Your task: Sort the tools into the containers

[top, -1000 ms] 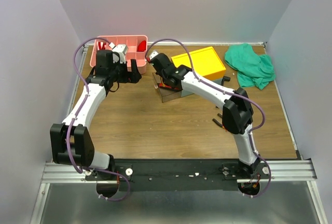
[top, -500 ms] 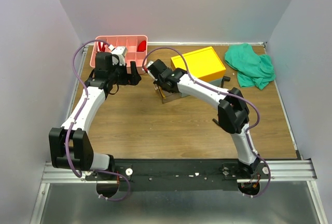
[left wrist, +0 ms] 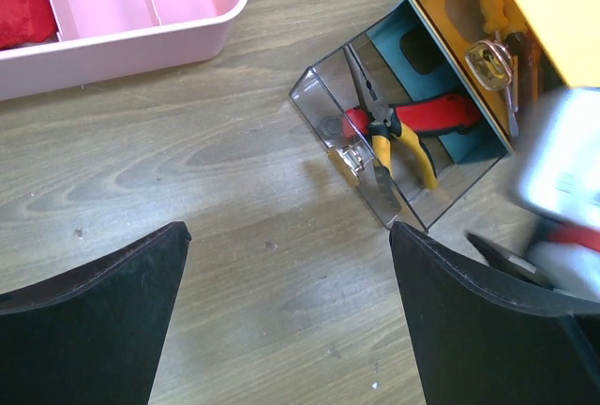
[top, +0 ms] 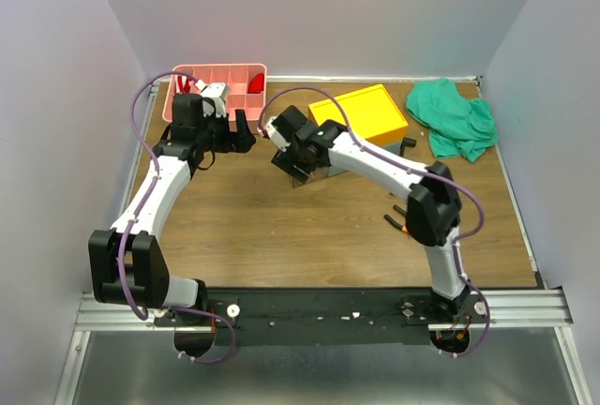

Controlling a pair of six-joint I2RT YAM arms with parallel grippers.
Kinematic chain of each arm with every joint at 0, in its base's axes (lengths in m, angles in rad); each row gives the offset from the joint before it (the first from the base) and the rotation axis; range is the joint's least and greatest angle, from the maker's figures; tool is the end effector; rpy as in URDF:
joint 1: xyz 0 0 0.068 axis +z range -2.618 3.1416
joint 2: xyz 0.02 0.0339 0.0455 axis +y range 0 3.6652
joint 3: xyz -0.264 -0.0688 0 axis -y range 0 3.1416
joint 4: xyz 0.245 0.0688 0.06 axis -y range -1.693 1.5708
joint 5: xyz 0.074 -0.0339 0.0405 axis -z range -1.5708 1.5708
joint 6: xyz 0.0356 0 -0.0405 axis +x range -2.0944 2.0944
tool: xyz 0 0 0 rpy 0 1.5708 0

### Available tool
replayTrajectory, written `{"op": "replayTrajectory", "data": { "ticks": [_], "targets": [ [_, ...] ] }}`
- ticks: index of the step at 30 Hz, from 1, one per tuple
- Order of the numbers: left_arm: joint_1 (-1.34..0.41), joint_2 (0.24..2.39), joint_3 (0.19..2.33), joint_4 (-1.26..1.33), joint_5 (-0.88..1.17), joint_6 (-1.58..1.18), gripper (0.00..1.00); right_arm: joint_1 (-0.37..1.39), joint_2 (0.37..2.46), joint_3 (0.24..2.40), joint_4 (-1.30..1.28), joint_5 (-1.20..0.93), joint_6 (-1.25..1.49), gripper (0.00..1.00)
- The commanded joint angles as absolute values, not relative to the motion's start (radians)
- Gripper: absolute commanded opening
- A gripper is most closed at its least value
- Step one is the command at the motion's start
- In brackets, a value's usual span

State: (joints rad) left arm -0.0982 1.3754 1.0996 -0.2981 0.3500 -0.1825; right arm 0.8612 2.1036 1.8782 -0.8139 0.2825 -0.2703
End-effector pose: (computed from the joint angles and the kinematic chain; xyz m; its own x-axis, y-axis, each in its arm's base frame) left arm 0.3084 -0.0426 0.3052 -0.6001 -0.1122 -0.7921 0.2743 0.9012 -0.3355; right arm 0.3080 0.3434 0.2514 -0.3713 -0.8259 -0.4243 -0.7634 0.5316 -0.3669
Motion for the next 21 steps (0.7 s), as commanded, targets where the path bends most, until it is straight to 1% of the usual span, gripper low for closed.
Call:
{"op": "replayTrajectory", "data": {
  "ticks": [1,2,3,4,6,7,10,11,12,14,15,18,21],
  "targets": [
    [-0.094,1.394,1.14,-0.273,0.382,-0.212,0.99,0.868,1.847,1.754,-0.891,0.082,-0.337,0.84],
    [-0.094,1.397,1.14,-0.272,0.383,-0.215,0.99,0.861,1.814,1.712,-0.9,0.063,-0.342,0.85],
    [-0.094,1.397,1.141,-0.272,0.39,-0.219,0.99,0.851,1.731,1.666,-0.9,0.042,-0.345,0.86],
    [-0.094,1.399,1.141,-0.27,0.394,-0.222,0.99,0.838,1.692,1.544,-0.894,0.006,-0.345,0.86],
    [-0.094,1.402,1.144,-0.268,0.396,-0.225,0.99,0.778,1.617,1.432,-0.899,-0.057,-0.339,0.87],
    [-0.094,1.404,1.146,-0.268,0.397,-0.227,0.99,0.752,1.561,1.342,-0.907,-0.093,-0.341,0.88],
    [-0.094,1.407,1.146,-0.268,0.4,-0.226,0.99,0.629,1.497,1.224,-0.953,-0.179,-0.389,0.89],
    [-0.094,1.407,1.146,-0.267,0.4,-0.225,0.99,0.597,1.459,1.151,-0.971,-0.196,-0.441,0.89],
    [-0.094,1.41,1.146,-0.267,0.4,-0.225,0.99,0.547,1.436,1.116,-0.977,-0.216,-0.48,0.91],
    [-0.094,1.411,1.141,-0.268,0.399,-0.224,0.99,0.512,1.379,1.031,-0.956,-0.204,-0.564,0.93],
    [-0.095,1.413,1.143,-0.267,0.399,-0.224,0.99,0.5,1.359,0.949,-0.937,-0.186,-0.583,0.93],
    [-0.095,1.419,1.143,-0.27,0.4,-0.224,0.99,0.494,1.303,0.824,-0.882,-0.137,-0.633,0.94],
    [-0.098,1.427,1.15,-0.275,0.402,-0.224,0.99,0.485,1.29,0.773,-0.845,-0.092,-0.618,0.93]
  ]
}}
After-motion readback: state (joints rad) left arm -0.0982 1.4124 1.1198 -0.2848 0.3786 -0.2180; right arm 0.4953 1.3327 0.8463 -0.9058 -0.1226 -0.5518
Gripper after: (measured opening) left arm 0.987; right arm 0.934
